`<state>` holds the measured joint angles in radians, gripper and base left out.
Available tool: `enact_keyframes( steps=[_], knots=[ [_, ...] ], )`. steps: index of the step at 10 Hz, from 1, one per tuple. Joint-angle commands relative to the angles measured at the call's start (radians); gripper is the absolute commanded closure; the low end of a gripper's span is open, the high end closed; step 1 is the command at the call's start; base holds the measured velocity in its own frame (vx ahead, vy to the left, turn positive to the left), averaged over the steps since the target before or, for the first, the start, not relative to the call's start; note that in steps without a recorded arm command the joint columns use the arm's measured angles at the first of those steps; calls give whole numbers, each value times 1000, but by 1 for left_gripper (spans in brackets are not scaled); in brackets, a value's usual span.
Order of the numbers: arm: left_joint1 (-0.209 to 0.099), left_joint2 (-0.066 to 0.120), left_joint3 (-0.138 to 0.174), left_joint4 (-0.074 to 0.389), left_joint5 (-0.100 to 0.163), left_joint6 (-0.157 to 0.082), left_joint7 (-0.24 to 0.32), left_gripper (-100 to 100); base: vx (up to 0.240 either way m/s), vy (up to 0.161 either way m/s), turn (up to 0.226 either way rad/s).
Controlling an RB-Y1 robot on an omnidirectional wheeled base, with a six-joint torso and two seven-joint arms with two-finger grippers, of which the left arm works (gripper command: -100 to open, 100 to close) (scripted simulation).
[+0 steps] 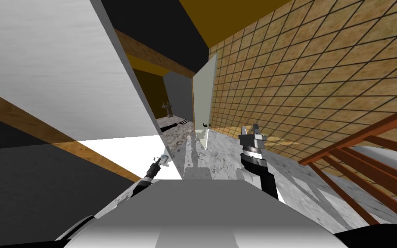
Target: Pull the door open
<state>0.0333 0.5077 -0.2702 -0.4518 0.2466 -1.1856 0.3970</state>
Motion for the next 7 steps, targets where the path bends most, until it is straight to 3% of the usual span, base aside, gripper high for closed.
enact_keyframes(
  steps=[1,7],
  knots=[
    [-4,-12,21,-11,-21,16,-2,100,-186,82,-178],
    [-35,-51,118,-28,-101,81,-7,100,-212,79,-180]
  ],
)
